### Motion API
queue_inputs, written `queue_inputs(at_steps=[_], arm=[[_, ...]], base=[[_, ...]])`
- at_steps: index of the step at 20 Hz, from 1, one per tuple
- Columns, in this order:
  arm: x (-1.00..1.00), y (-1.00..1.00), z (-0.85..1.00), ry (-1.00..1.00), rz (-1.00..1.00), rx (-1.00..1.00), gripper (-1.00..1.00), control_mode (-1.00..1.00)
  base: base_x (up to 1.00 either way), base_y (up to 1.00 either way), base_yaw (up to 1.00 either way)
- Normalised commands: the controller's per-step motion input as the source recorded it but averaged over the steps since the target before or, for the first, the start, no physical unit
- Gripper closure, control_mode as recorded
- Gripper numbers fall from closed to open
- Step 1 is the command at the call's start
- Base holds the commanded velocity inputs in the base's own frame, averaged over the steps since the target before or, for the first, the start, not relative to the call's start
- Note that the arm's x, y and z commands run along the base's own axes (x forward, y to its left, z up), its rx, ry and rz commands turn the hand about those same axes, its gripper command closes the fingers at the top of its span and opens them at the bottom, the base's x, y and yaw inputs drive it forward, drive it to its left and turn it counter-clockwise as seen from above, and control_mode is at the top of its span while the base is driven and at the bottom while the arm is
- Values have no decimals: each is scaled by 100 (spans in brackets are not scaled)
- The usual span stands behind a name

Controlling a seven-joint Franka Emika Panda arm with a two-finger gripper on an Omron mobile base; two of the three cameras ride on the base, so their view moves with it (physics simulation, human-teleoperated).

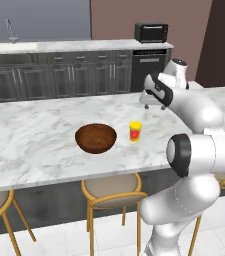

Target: Place the cup inside the bowl on the dining table and move the bowl to any counter.

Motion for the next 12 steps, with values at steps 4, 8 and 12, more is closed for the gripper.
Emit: queue_inputs(at_steps=[4, 8, 12], arm=[[21, -10, -8, 0, 0, 0, -100, -100], [27, -2, -4, 0, 0, 0, -100, -100], [26, 0, -5, 0, 0, 0, -100, -100]], base=[[0, 0, 0], [0, 0, 0], [0, 0, 0]])
